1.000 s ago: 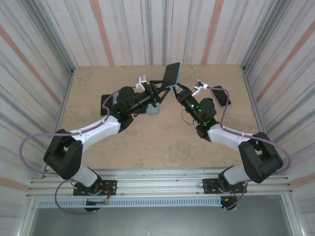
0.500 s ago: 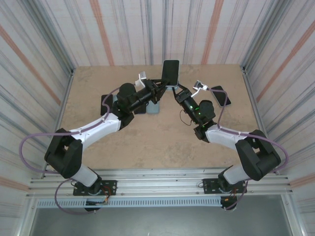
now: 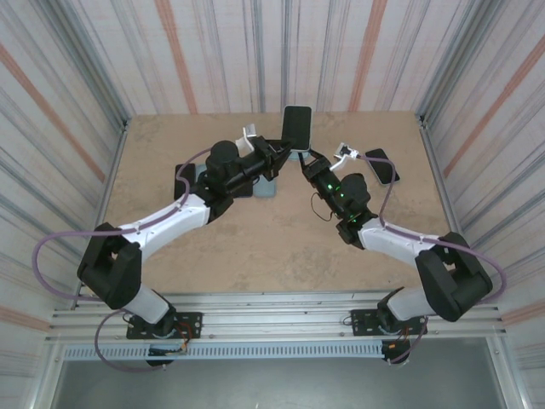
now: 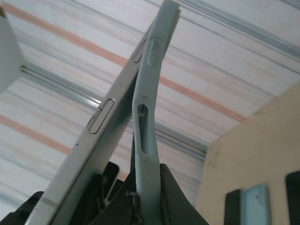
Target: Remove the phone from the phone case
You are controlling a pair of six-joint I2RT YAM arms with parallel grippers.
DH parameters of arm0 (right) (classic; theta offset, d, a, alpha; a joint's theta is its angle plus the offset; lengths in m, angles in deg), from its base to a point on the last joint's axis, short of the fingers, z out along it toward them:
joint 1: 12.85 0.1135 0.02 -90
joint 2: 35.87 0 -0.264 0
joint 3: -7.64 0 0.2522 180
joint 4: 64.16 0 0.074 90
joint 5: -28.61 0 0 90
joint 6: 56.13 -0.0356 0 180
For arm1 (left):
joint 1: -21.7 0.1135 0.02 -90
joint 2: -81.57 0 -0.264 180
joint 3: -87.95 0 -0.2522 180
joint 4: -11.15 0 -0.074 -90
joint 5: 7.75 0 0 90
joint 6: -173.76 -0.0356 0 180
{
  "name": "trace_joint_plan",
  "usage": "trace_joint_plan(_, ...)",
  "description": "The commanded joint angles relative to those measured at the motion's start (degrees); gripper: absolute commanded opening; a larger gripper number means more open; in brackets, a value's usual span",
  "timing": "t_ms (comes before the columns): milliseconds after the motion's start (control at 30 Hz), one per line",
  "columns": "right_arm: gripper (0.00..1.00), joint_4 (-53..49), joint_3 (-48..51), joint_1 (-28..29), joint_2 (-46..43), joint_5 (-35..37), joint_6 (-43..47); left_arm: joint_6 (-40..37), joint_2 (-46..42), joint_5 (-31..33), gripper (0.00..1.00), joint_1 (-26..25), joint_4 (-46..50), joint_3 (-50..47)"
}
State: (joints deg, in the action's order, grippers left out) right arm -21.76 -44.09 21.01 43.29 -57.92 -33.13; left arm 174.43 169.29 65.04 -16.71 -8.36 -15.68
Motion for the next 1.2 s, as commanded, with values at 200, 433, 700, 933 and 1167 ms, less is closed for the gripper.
trace_joint_plan(200, 0.02, -19.64, -1.97, -1.98, -3.65, 8.31, 1.5, -3.86, -5.19, -0.28, 0.01, -1.55, -0.67, 4.2)
trace_joint_plan(433, 0.02, -21.65, -0.75, -4.16, -4.93, 8.05, 3.08, -4.36, -4.27, -0.95, 0.01, -1.04, -0.3, 4.94)
trace_joint_plan(700, 0.03, -24.67, 1.4, -11.3, -7.96, 0.06, 4.51, -5.07, 0.02, -1.21, 0.01, 0.1, -0.7, 2.29)
trace_joint_plan(933, 0.03, -26.85, 3.22, -17.56, -9.79, -7.95, 4.21, -8.21, 5.98, -0.82, 0.01, 0.33, 0.45, 2.19)
trace_joint_plan(1167, 0.03, -25.46, 5.64, -20.75, -8.61, -12.9, 1.81, -9.17, 12.98, 0.97, 0.01, 0.44, -0.46, 2.3)
